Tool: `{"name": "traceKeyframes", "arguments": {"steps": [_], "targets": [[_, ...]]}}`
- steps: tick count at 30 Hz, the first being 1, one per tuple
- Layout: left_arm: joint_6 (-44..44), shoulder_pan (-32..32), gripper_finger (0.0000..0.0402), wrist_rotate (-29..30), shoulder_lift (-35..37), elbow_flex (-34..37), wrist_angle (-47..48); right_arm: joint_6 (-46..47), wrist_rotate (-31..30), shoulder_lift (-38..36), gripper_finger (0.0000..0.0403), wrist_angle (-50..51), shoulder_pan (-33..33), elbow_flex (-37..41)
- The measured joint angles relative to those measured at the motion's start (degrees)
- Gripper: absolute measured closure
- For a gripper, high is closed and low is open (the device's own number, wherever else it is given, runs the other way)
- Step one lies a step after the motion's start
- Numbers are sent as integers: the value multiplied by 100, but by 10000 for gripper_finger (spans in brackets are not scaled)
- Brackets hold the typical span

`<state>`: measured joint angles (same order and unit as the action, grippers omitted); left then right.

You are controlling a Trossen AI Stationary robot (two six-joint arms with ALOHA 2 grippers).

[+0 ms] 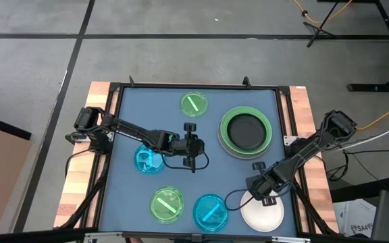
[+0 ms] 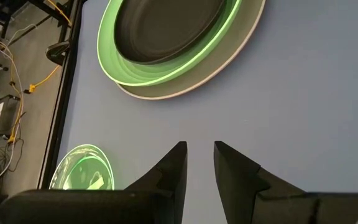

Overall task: Stack plastic plates
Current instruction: Stack the white plate on the black plate

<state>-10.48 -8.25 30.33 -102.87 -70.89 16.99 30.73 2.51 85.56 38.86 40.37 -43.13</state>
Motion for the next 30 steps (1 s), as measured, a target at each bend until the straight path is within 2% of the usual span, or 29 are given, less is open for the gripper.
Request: {"name": "traceKeyframes", "arguments": {"steps": [6,14,22,30], "targets": [[0,0,328,-2,0,0,0,-116,12,-397,402,38,-383,0],[0,-2,328,0,0,0,-1,-343,74,-1070,403,203,-1427,-2],[0,0,328,-1,0,0,-4,-949,298,-1885,403,662,-2848,-6],[2,0,328,0,0,-2,-9,-1809,364,-2423,403,968,-4685,-13]]}}
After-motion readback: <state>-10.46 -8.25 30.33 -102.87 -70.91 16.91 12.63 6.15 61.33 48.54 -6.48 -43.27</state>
